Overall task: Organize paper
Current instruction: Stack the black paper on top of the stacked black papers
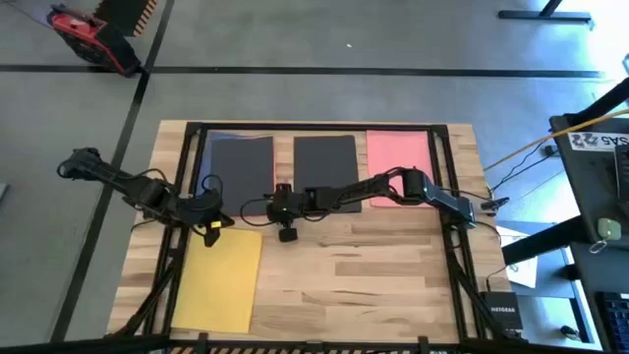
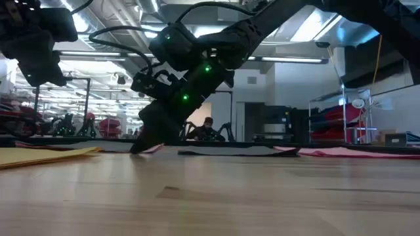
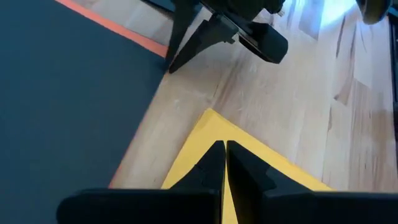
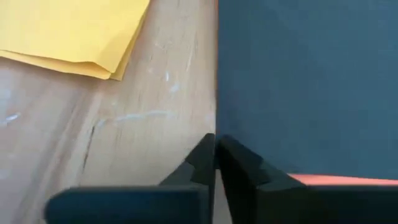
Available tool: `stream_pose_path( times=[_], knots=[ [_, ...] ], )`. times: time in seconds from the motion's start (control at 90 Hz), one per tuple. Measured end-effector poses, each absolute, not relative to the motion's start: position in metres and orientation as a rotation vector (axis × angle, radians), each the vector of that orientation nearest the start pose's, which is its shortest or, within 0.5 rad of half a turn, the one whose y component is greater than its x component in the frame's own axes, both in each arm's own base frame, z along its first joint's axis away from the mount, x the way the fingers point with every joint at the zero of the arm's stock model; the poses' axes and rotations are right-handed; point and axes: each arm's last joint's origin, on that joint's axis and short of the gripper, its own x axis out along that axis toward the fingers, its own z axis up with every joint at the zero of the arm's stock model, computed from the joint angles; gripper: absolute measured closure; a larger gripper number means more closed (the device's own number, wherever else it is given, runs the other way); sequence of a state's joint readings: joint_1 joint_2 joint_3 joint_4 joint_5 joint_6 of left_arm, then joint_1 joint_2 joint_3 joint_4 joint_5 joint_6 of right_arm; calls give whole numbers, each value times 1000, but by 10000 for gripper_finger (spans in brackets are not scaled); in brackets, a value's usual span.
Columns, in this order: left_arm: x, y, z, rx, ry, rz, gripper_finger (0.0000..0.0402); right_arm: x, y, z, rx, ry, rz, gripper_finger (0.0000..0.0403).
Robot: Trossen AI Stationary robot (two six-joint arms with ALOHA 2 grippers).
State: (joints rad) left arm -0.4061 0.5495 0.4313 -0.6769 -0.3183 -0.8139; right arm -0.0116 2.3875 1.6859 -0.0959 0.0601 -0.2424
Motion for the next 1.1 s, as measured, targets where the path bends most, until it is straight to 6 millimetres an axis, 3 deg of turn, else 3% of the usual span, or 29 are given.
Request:
stream_pose_path(
  times=[0.2, 0.522, 0.633, 0.756, 0.956, 1.1],
  knots=[
    [106, -36, 204, -496, 720, 220, 402, 512, -9, 112, -254, 810, 16, 401],
    [106, -36, 204, -492, 721, 219, 402, 527, -9, 160, -246, 801, 54, 402],
    [106, -36, 204, -487, 721, 216, 402, 526, -7, 165, -255, 828, 75, 395],
    [106, -36, 204, -477, 722, 213, 402, 520, -6, 150, -237, 894, 112, 356],
    [106, -36, 204, -467, 723, 209, 402, 519, -7, 124, -222, 944, 97, 254],
    [106, -36, 204, -467, 723, 209, 402, 521, -8, 119, -214, 940, 48, 201]
  ],
)
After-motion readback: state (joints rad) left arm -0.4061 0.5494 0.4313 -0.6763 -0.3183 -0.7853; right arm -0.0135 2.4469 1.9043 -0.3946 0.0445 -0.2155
